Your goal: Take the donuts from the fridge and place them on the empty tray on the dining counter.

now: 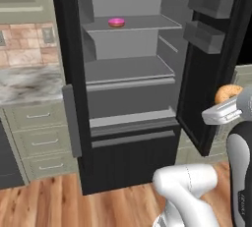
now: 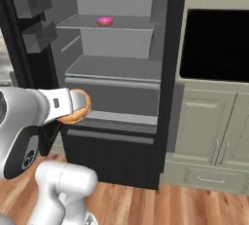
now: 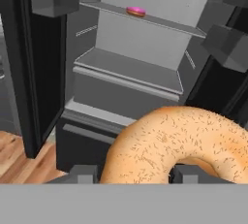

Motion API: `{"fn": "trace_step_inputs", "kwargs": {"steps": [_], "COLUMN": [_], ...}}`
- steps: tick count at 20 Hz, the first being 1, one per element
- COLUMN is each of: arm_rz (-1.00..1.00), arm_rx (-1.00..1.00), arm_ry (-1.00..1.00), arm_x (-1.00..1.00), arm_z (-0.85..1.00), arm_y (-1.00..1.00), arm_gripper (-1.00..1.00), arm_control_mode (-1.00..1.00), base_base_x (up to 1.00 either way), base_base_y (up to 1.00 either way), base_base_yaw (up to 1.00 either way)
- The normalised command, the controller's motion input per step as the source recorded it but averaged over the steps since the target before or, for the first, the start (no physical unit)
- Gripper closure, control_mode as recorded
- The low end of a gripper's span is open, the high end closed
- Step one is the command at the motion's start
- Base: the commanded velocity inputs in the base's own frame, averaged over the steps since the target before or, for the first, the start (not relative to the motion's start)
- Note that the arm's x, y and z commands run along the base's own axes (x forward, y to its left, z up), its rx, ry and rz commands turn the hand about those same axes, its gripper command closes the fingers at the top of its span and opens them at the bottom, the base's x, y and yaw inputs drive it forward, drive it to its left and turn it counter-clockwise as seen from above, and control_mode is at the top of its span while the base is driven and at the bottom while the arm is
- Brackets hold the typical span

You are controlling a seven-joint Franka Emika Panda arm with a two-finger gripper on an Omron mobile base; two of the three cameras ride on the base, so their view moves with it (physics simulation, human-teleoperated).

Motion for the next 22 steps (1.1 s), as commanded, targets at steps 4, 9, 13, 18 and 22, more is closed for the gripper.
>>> {"fn": "trace_step_inputs", "kwargs": {"steps": [4,9,13,18,22], "arm_rz": [0.00,0.00,0.00,0.00,0.00], "arm_rx": [0.00,0.00,0.00,0.00,0.00], "arm_ry": [0.00,0.00,0.00,0.00,0.00], "arm_x": [0.00,0.00,0.00,0.00,0.00], "arm_z": [0.00,0.00,0.00,0.00,0.00], "arm_y": [0.00,0.00,0.00,0.00,0.00], "arm_gripper": [1.00,1.00,1.00,1.00,1.00], "arm_control_mode": [1.00,1.00,1.00,1.00,1.00], "base_base_x": [-0.12,0.00,0.00,0.00,0.00], "base_base_y": [-0.04,0.00,0.00,0.05,0.14], "base_base_yaw": [-0.42,-0.63,-0.63,-0.63,-0.66]}}
